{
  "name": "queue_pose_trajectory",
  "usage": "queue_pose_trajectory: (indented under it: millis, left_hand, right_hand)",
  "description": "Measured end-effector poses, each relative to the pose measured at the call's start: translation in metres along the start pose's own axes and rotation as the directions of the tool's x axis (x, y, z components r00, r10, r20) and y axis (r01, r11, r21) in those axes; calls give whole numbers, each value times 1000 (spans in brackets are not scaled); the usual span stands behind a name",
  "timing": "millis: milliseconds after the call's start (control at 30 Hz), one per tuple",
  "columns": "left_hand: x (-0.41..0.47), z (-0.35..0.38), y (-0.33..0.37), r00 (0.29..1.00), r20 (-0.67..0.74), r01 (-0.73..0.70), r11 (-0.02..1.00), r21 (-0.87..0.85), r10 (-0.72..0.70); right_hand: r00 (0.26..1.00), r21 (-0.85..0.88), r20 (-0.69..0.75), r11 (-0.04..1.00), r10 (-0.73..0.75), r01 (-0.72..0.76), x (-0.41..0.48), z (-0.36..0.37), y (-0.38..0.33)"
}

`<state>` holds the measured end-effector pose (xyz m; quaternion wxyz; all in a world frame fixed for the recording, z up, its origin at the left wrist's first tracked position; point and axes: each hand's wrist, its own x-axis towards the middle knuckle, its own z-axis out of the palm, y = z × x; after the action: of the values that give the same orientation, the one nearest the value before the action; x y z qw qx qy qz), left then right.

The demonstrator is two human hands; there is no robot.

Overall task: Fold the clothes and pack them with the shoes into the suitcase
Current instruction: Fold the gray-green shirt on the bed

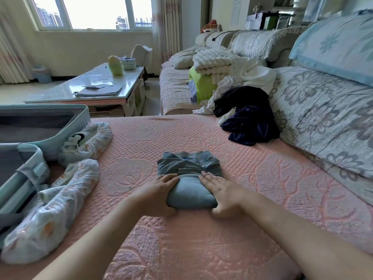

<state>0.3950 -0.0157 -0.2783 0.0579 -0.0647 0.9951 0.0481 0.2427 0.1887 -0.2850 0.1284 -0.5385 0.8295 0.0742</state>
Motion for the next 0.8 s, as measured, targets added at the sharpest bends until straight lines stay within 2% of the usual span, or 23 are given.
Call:
queue_pose_trajectory:
  millis: [100,200,267,333,467,533,667,700,733,767,800]
  left_hand:
    - [-4,-5,2,1000,-9,26,996,-80,-27]
    - [-9,-21,6,992,-93,60,965,-257,-87]
    - [-13,-37,4,988,-88,75,891,-447,-128]
    - [-18,-46,-1,985,-83,67,776,-627,-152]
    - [-6,-37,-13,908,-137,167,643,-747,-395]
    - [8,-33,-18,852,-157,245,646,-723,-499]
    - [36,-24,-17,731,-261,403,708,-580,-631]
    - [42,-24,-12,714,-347,413,766,-492,-608]
    - [47,-25,-5,721,-450,400,847,-351,-527]
    - [52,-26,4,755,-521,345,917,-198,-397]
    - [58,-27,13,809,-527,258,963,-79,-260]
  right_hand:
    - [997,26,-54,998,61,-59,-2,-6,-12]
    - [981,244,-126,963,150,-116,-5,-29,-9]
    - [968,431,-163,896,190,-104,-10,-43,3]
    - [956,561,-185,823,227,-87,-18,-51,11]
    - [881,723,-278,688,383,-71,-13,-52,19]
    - [810,736,-330,669,484,-100,2,-49,23]
    - [729,684,-412,714,546,-149,37,-38,24]
    - [715,678,-425,719,555,-155,46,-35,25]
    - [705,665,-435,728,560,-168,53,-32,26]
    - [699,643,-443,743,561,-188,59,-29,26]
    - [700,592,-449,771,556,-234,64,-27,26]
